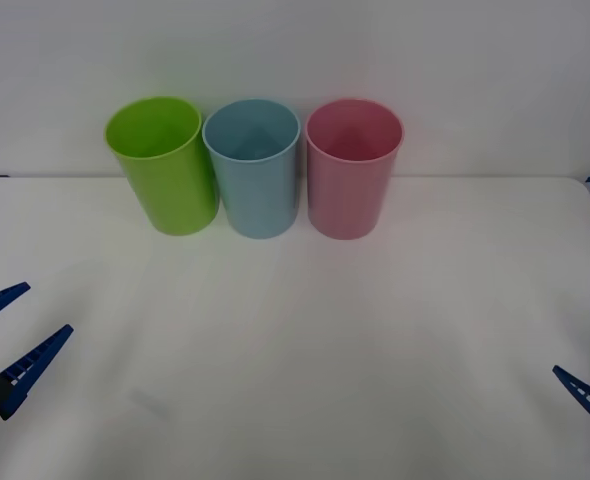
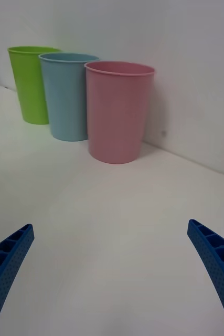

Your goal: Grasp the object on the table and drop it into the matching bin: aluminum can to the light blue bin, PET bottle to the pink bin.

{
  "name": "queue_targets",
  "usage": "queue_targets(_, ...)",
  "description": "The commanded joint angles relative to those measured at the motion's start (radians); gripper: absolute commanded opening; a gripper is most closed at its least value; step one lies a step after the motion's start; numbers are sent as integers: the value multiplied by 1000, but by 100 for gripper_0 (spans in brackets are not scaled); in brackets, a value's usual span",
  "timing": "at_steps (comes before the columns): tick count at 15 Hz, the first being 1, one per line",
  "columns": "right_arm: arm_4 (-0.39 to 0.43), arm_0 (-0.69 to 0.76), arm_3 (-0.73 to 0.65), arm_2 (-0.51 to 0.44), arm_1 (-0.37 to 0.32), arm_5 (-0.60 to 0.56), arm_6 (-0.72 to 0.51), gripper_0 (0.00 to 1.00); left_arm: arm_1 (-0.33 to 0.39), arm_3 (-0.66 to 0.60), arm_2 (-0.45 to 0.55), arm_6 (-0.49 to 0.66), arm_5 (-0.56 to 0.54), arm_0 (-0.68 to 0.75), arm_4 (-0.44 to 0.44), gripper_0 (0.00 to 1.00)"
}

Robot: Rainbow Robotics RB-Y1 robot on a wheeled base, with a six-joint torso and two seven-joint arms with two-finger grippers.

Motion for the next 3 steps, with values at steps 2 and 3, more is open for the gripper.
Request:
queue_targets(2, 7, 6, 0, 0, 3, -7, 0, 100, 0, 0, 0, 0, 0, 0, 0, 100)
queue_targets(3, 7, 6, 0, 0, 3, -7, 0, 100, 0, 0, 0, 0, 0, 0, 0, 100)
